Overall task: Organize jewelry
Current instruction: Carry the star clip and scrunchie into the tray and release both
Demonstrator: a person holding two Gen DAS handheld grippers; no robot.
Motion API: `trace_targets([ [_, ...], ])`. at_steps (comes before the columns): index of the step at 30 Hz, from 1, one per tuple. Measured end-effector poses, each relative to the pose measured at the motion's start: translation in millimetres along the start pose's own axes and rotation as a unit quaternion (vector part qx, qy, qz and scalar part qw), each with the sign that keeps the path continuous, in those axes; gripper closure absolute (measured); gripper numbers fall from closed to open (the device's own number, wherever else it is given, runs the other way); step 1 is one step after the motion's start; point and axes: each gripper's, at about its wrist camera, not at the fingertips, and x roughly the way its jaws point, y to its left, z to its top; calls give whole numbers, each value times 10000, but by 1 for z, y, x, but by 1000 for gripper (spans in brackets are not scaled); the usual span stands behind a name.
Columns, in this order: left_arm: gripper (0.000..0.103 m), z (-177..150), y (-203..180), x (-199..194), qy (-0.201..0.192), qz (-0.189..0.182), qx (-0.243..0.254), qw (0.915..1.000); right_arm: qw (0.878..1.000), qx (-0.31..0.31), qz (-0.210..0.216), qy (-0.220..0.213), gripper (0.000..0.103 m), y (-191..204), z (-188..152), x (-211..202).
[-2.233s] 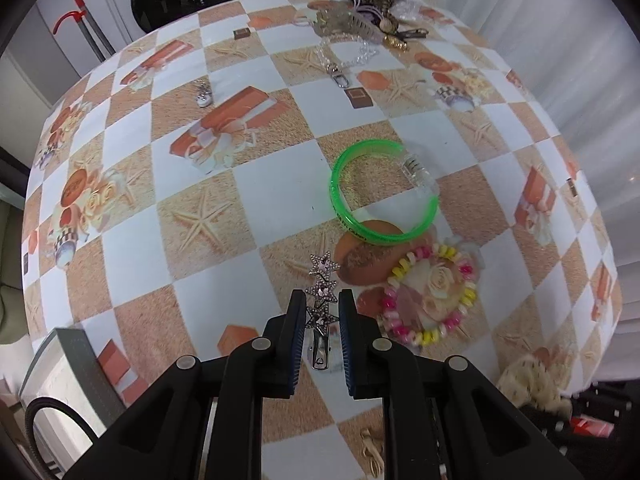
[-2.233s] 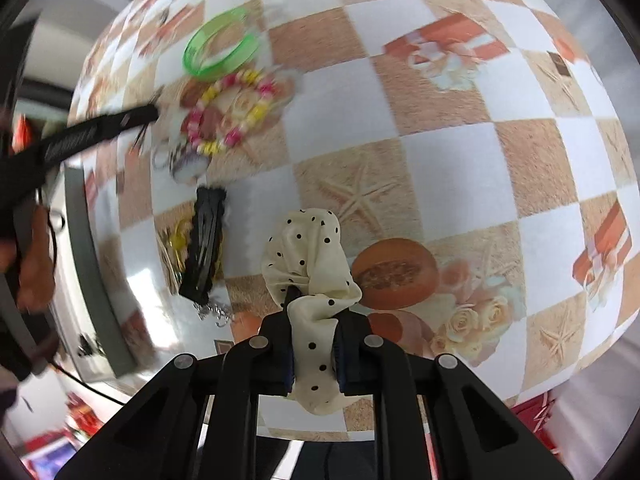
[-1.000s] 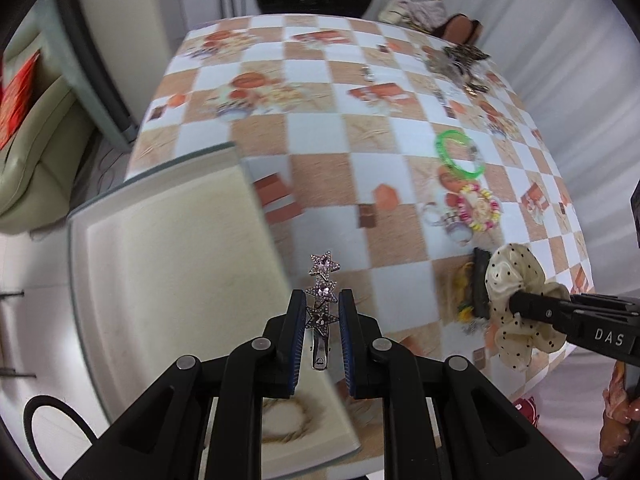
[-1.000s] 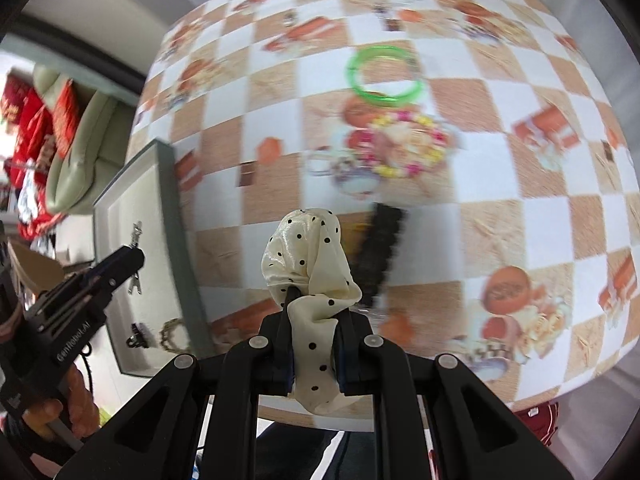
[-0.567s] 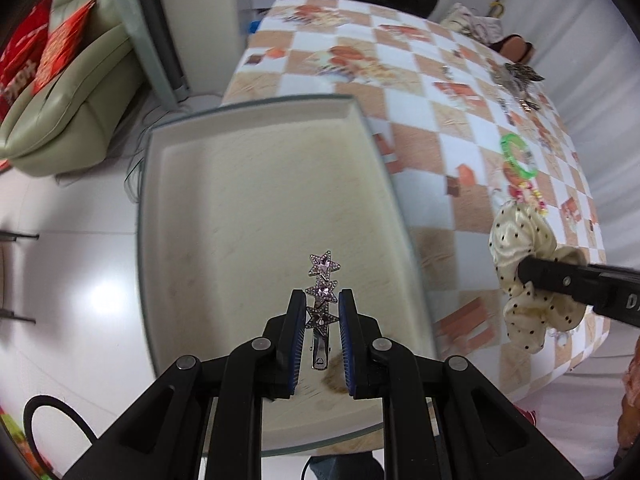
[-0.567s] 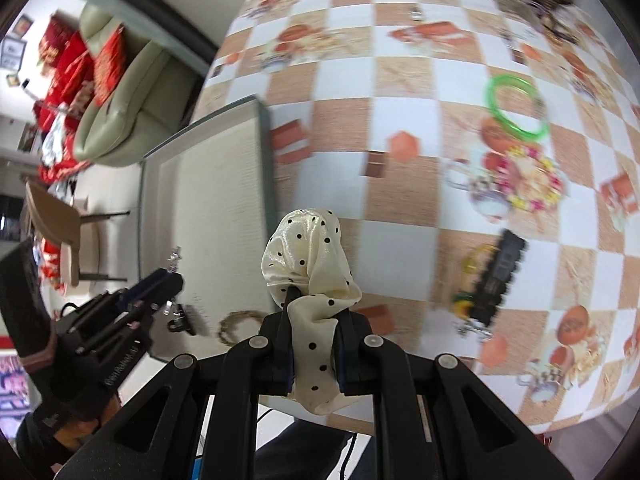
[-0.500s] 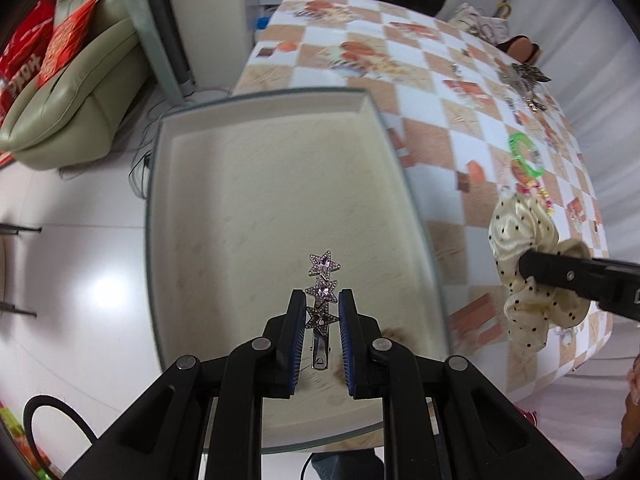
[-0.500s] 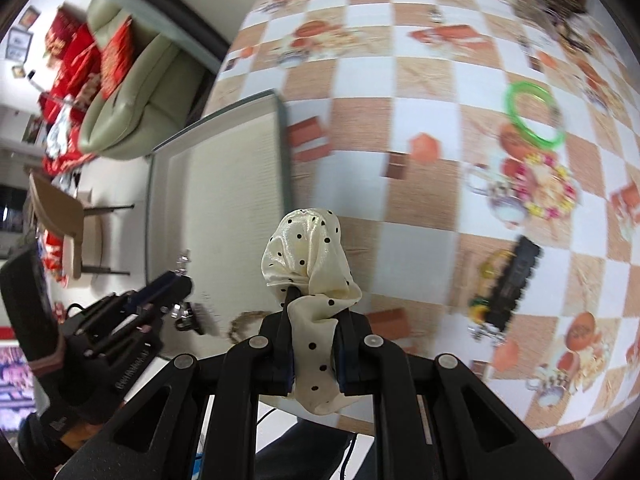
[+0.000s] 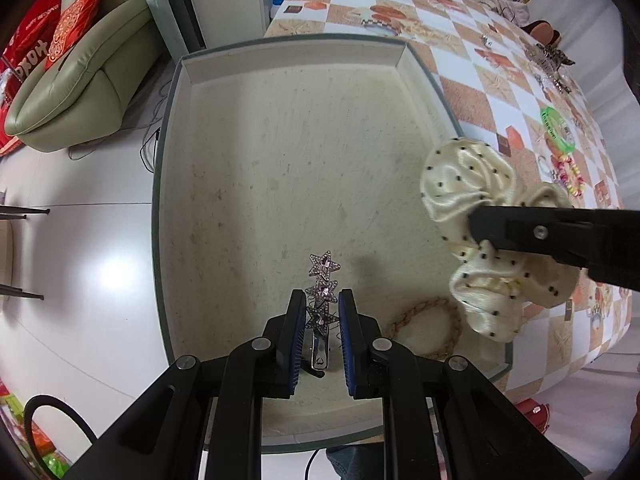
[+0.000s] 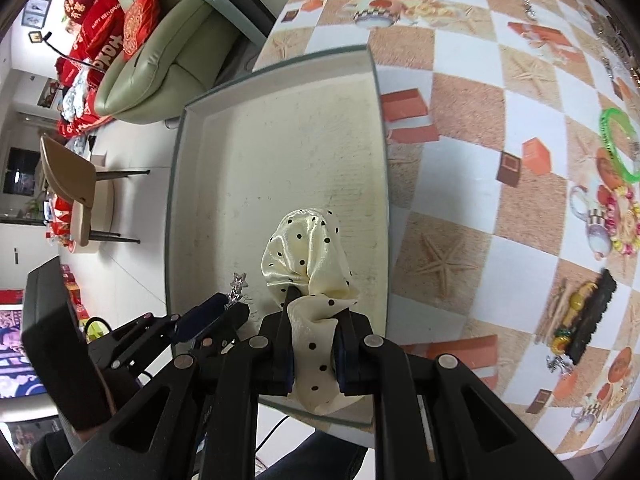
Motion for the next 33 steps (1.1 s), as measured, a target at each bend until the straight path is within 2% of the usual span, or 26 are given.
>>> trace_targets([
  [6,82,0,-3,6,27,87,10,10000,9998,40,37,167,86,-2,7,20],
  [16,81,1,-5,13,131,244,57,9996,9991,-81,-154,382,82,-2,13,45],
  [20,81,2,-8,14,161,272,57,9995,9988,-65,-201,436,68,-5,14,50],
  [29,81,7,-8,11,168,306,-23,9994,9993,0,94,356,33,0,21,43],
  [31,81,8,-8,9,160,295,-55,9994,9996,57,125,237,32,4,26,38],
  [32,68,7,-5,9,159,285,-64,9994,9998,72,115,177,32,4,28,35],
  [33,27,7,-5,7,159,282,-81,9994,9998,96,110,97,32,4,31,30],
])
